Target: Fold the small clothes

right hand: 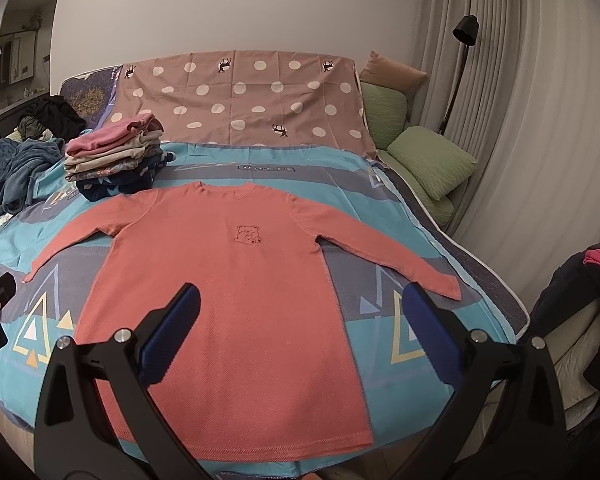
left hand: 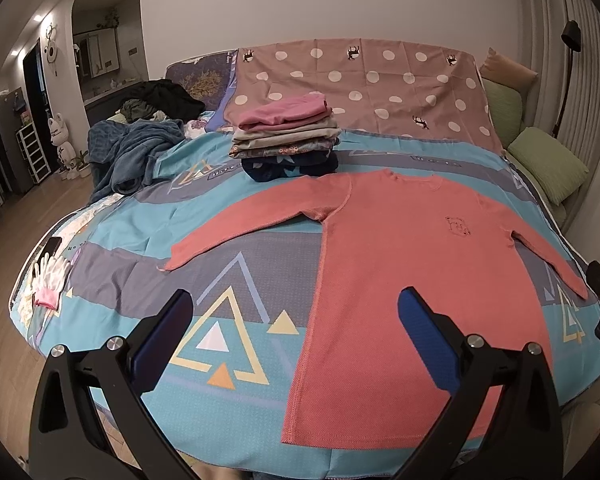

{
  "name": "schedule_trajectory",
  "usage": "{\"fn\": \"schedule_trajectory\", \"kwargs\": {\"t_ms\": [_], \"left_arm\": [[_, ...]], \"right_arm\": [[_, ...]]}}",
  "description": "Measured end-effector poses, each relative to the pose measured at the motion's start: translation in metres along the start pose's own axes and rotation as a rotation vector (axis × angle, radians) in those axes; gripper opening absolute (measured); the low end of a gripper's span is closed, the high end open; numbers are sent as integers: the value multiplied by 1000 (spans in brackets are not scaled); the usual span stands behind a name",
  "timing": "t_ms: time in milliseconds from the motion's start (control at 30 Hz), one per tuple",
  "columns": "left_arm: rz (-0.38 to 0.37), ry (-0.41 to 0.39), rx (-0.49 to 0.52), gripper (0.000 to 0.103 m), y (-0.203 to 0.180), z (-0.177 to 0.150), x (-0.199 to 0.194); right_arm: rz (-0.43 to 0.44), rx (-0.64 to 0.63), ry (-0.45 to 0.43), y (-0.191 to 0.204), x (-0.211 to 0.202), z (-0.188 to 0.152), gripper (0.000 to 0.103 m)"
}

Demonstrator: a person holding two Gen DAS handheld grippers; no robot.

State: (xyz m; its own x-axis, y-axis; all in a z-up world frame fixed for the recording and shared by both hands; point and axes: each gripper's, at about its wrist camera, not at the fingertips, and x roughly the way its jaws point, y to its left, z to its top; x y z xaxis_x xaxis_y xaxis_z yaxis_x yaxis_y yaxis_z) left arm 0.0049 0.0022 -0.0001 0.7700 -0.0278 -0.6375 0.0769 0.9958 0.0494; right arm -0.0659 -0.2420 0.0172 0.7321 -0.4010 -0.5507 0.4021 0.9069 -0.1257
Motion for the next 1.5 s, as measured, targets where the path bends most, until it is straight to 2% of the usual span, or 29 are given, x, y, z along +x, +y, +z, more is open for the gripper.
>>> {"fn": "schedule_trajectory", "kwargs": {"t_ms": [867,1500], "left_arm": [[-13,5,5,102,-1,2,8],[-37,14,25,102,-13,12,16]], "right_arm": [[-4,-11,4,-2,5,4,101],[30,-35,59,6,28,5,101]]}}
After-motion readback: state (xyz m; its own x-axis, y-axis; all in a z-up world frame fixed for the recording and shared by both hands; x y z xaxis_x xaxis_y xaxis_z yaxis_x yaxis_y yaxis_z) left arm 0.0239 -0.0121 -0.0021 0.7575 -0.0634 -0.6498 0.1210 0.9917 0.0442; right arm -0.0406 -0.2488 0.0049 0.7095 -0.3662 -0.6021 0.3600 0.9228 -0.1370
